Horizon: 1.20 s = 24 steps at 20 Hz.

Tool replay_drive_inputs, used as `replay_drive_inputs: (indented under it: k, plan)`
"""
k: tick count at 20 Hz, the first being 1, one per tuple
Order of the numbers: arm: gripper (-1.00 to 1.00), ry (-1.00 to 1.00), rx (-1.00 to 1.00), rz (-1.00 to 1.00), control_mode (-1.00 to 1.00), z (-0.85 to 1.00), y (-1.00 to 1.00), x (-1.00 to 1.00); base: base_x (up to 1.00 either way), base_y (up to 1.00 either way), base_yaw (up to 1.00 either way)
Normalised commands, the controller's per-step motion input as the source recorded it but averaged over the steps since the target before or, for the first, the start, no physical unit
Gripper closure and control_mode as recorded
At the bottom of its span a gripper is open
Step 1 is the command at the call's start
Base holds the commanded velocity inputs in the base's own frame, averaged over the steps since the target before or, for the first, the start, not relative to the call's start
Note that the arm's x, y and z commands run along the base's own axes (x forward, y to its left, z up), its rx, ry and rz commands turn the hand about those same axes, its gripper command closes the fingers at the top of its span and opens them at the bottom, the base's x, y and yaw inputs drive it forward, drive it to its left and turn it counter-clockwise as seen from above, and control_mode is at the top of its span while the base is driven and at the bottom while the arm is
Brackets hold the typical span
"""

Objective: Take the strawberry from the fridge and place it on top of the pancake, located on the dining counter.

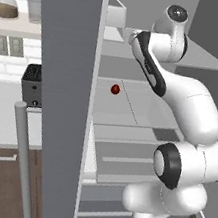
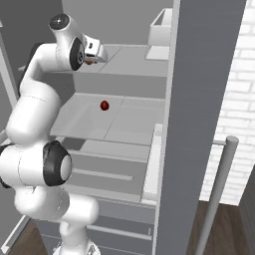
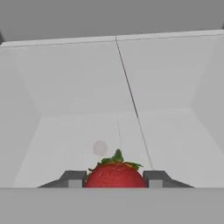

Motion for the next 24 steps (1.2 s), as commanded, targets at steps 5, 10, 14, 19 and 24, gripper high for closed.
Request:
replay_drive_inputs:
  k: [5, 10, 14, 19, 24]
  plan:
    - [1.0, -0.07, 0.02, 0.01, -1.0, -0.06, -0.05, -1.0, 0.0, 0.0, 0.0]
    - [1.0, 0.03, 0.0, 0.0, -1.0, -0.18, -0.23, -1.0, 0.0, 0.0, 0.0]
    - [1.0, 0.05, 0.0, 0.0, -1.0, -0.38, -0.19, -1.0, 0.0, 0.0, 0.0]
    - [1.0, 0.11, 0.0, 0.0, -1.0, -0.56, -0.06, -1.0, 0.0, 0.0, 0.0]
    - [1.0, 0.1, -0.02, 0.0, -1.0, -0.69, -0.01, -1.0, 0.0, 0.0, 0.0]
